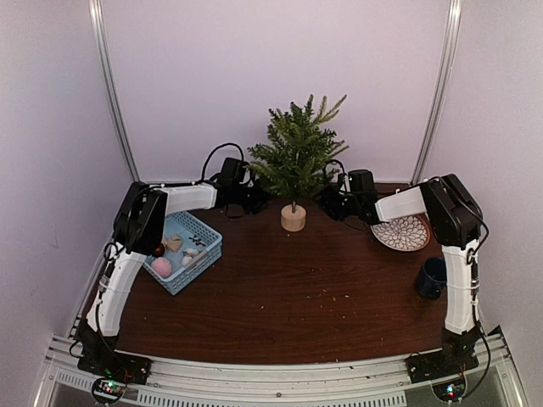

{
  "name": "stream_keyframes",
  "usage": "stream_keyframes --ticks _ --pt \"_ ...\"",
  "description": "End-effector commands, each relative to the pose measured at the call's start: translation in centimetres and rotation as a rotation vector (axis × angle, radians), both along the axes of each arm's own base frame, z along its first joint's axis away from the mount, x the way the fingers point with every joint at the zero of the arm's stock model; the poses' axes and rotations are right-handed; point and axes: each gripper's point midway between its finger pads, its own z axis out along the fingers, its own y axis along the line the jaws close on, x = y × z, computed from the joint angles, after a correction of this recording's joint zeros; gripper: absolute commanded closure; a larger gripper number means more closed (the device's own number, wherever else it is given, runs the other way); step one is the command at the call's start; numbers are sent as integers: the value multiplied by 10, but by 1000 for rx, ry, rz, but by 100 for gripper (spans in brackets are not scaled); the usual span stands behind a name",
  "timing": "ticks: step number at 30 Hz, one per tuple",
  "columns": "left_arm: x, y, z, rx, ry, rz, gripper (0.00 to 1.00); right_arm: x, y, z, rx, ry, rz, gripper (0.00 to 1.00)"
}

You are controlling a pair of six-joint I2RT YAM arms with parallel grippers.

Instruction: Decorate the small christmas tree

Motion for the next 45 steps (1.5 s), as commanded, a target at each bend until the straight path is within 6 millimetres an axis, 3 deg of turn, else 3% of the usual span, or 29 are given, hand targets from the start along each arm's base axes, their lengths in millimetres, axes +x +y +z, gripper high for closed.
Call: stream_keyframes --ticks 1,10,17,24,32,40,45 --pt "1 -16 -9 -35 30 -42 47 8 23 4 25 -11 49 51" --pt "-16 -31 -31 -35 76 -147 55 5 44 -21 56 51 126 60" --pt "-37 -45 -29 -45 76 -214 58 -18 60 -20 106 60 186 66" --pt "-63 -34 -30 -26 94 -221 63 -45 70 -17 133 68 239 72" --pt "-121 -23 -25 15 122 -278 67 -83 72 -4 152 60 282 75" --pt "-194 -16 -40 56 170 -342 68 -149 69 -14 104 99 332 76" --pt "-219 -10 -45 53 183 -323 68 -185 64 -20 99 116 324 76"
